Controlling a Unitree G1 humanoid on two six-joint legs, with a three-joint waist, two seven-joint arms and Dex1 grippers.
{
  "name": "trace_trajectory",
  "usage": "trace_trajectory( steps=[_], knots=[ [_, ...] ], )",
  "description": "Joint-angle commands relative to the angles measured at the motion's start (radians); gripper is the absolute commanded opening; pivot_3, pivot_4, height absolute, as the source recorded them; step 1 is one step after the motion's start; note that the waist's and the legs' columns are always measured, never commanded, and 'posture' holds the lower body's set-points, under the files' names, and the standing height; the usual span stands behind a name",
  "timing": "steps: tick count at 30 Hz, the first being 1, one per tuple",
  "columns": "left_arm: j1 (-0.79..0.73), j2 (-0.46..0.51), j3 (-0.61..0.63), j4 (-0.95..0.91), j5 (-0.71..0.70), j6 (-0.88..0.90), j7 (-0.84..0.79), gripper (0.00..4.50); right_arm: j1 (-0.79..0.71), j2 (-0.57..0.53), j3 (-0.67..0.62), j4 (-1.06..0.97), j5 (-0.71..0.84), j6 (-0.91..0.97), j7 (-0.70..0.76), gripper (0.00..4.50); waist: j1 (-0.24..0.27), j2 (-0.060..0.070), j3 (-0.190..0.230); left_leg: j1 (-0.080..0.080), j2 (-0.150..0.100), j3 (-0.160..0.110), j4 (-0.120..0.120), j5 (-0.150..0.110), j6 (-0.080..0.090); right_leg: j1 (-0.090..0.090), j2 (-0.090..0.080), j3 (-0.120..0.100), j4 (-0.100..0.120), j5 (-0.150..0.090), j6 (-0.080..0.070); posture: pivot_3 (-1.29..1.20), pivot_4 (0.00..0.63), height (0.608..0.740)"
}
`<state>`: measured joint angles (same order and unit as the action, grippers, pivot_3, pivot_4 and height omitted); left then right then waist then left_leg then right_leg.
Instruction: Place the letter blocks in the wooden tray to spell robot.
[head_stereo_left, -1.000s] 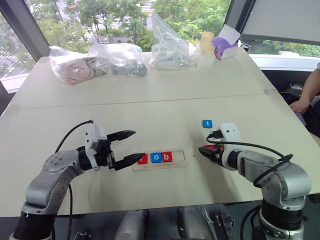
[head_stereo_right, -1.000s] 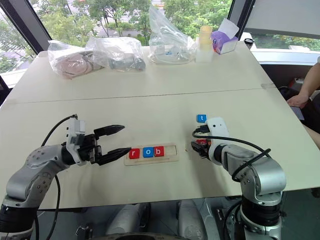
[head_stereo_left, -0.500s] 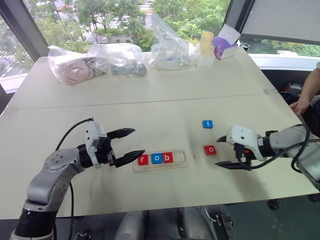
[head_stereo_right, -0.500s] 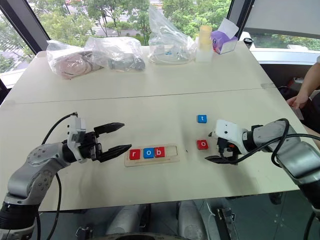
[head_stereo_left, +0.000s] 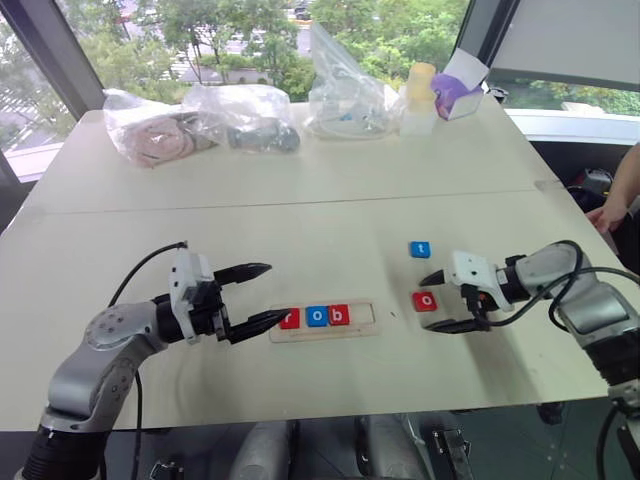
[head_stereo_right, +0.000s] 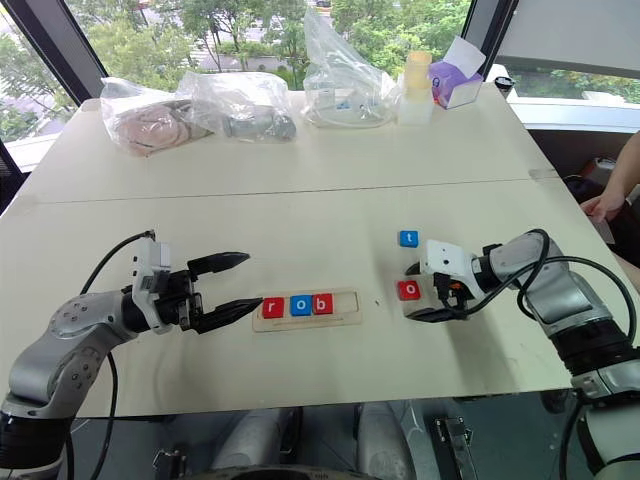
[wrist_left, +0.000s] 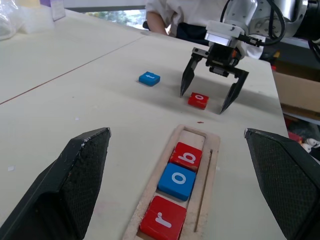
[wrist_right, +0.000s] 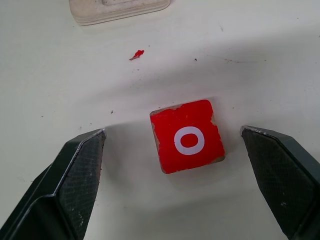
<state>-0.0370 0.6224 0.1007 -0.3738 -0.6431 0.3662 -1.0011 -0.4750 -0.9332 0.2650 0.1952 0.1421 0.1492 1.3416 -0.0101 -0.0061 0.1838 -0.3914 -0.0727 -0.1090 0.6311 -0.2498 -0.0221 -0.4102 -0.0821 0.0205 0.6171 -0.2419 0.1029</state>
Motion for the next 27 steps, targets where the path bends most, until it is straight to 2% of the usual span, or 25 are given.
trace_trajectory(
  steps=[1, 4, 5, 10, 13, 15, 22, 27],
  knots=[
    [-0.020, 0.008, 0.008, -0.015, -0.012, -0.002, -0.008, 4.50, -0.007, 0.015, -0.012, -0.003, -0.012, 0.002, 0.002, 3.11, 0.000, 0.000, 0.000, 0.000, 0.000, 0.000, 0.000, 0.000, 0.000, 0.000, 0.000, 0.000, 0.000, 0.000, 0.000, 0.00, 0.150, 0.740],
    [-0.025, 0.009, 0.008, -0.012, -0.011, -0.001, -0.009, 4.50, -0.002, 0.017, -0.019, -0.012, -0.017, 0.000, 0.003, 1.47, 0.000, 0.000, 0.000, 0.000, 0.000, 0.000, 0.000, 0.000, 0.000, 0.000, 0.000, 0.000, 0.000, 0.001, 0.001, 0.00, 0.150, 0.740],
    [-0.026, 0.010, 0.008, -0.011, -0.011, -0.001, -0.010, 4.50, 0.001, 0.017, -0.024, -0.024, -0.015, 0.006, -0.001, 1.13, 0.000, 0.000, 0.000, 0.000, 0.000, 0.000, 0.000, 0.000, 0.000, 0.000, 0.000, 0.000, 0.000, 0.001, 0.001, 0.00, 0.150, 0.740],
    [-0.021, 0.011, 0.008, -0.013, -0.012, -0.002, -0.013, 4.50, 0.003, 0.028, -0.033, -0.088, -0.011, 0.037, -0.030, 1.14, -0.001, 0.000, 0.000, 0.000, 0.000, 0.000, 0.000, 0.000, 0.000, 0.000, 0.000, 0.000, 0.000, 0.001, 0.001, 0.00, 0.150, 0.740],
    [-0.014, 0.014, -0.010, -0.022, -0.015, -0.001, -0.035, 4.50, 0.010, 0.053, -0.010, -0.306, 0.075, 0.192, -0.012, 1.14, -0.002, 0.000, 0.000, 0.000, 0.000, 0.000, 0.000, 0.000, 0.000, -0.001, 0.000, 0.000, 0.000, 0.001, 0.001, 0.00, 0.150, 0.740],
    [-0.014, 0.012, -0.017, -0.025, -0.013, -0.001, -0.041, 4.50, 0.002, 0.074, 0.011, -0.369, 0.077, 0.261, -0.024, 1.14, -0.002, 0.000, 0.000, 0.000, 0.001, 0.000, -0.001, 0.000, 0.000, -0.001, 0.000, 0.001, 0.001, 0.002, 0.002, 0.00, 0.150, 0.740],
    [-0.015, 0.004, -0.025, -0.021, -0.001, -0.014, -0.037, 4.50, -0.041, 0.155, 0.070, -0.443, 0.053, 0.368, -0.074, 1.14, 0.004, 0.000, 0.000, 0.000, 0.000, 0.000, 0.001, 0.000, 0.000, 0.000, -0.001, 0.000, 0.001, 0.000, 0.000, 0.00, 0.150, 0.740],
    [-0.005, 0.003, -0.020, -0.025, 0.001, -0.017, -0.031, 4.50, -0.040, 0.163, 0.104, -0.440, 0.021, 0.345, -0.082, 1.14, 0.002, 0.000, 0.000, 0.000, 0.000, -0.001, 0.000, 0.000, 0.000, -0.001, 0.000, 0.000, 0.001, 0.001, 0.001, 0.00, 0.150, 0.740]
  ],
)
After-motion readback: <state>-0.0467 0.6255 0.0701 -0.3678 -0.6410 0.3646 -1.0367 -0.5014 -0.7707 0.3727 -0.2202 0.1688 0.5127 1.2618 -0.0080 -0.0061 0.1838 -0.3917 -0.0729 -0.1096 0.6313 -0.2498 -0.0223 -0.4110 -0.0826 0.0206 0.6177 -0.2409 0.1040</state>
